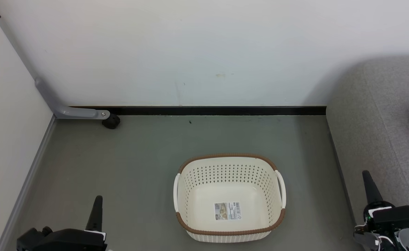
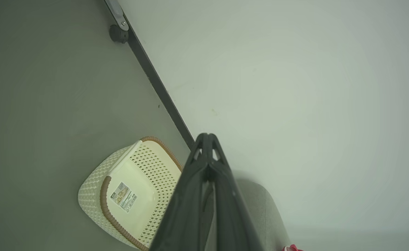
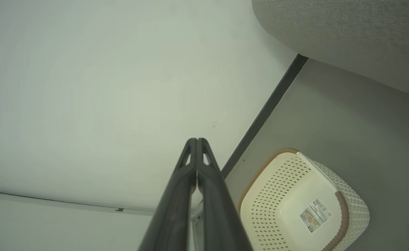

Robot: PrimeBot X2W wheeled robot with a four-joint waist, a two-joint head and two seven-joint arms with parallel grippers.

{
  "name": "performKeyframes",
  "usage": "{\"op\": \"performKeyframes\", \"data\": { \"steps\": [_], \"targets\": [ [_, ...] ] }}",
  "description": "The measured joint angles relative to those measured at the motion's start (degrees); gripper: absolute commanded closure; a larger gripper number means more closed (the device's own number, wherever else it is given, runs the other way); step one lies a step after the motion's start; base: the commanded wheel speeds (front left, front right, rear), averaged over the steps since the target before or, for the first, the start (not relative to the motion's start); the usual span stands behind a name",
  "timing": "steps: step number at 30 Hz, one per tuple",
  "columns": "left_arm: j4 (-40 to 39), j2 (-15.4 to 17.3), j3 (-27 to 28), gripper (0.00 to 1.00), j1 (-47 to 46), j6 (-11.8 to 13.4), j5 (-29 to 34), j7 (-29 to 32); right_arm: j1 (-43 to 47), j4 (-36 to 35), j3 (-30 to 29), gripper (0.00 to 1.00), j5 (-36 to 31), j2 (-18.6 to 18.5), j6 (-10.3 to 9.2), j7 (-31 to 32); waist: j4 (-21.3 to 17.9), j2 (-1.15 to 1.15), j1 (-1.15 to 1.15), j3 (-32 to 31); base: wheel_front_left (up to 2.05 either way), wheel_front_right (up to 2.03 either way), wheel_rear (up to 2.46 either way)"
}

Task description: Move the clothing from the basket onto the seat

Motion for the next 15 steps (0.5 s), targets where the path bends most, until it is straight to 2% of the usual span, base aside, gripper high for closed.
{"op": "performKeyframes", "data": {
  "steps": [15],
  "targets": [
    [-1.8,-0.5,2.8,1.00,0.0,-2.0,-9.3,3.0,1.0,-2.4,-3.3,1.00,10.6,1.2,0.00,2.9,-0.8,0.00,0.00,0.0,0.00,0.00,0.00]
  ]
}}
